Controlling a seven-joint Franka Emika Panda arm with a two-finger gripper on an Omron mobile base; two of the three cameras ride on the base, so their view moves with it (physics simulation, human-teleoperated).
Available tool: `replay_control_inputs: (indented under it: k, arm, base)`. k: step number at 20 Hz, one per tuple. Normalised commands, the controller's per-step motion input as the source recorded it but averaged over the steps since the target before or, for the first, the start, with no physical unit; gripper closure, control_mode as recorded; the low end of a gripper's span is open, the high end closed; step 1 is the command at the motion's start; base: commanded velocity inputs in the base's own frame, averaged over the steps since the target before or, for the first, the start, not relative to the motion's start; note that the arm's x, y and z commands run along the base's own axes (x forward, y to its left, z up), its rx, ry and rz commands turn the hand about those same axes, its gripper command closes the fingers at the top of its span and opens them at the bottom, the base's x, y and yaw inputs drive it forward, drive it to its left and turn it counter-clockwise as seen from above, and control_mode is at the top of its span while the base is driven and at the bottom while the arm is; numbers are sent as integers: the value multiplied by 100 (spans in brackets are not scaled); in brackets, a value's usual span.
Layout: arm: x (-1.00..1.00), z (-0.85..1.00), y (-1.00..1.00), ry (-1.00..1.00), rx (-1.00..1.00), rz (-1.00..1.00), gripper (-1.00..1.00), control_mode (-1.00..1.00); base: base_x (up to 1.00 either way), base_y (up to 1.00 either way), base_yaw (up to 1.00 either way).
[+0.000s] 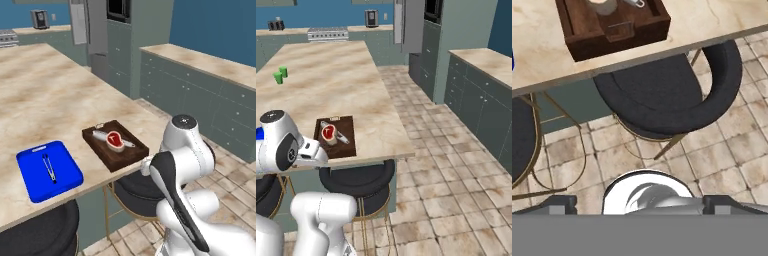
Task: Gather the lemon wedge and squash from the fridge and place them on a tray on the dining counter. Then gather the chicken drumstick and steak from the fridge and place them on the other tray.
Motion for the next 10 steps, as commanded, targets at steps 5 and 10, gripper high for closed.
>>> replay_control_inputs:
  k: [5, 10]
  arm:
    - [0, 0, 0, 0, 0, 0, -100, 100]
    - [0, 0, 0, 0, 0, 0, -100, 100]
  base:
    - [-79, -99, -10]
    - [-11, -100, 0]
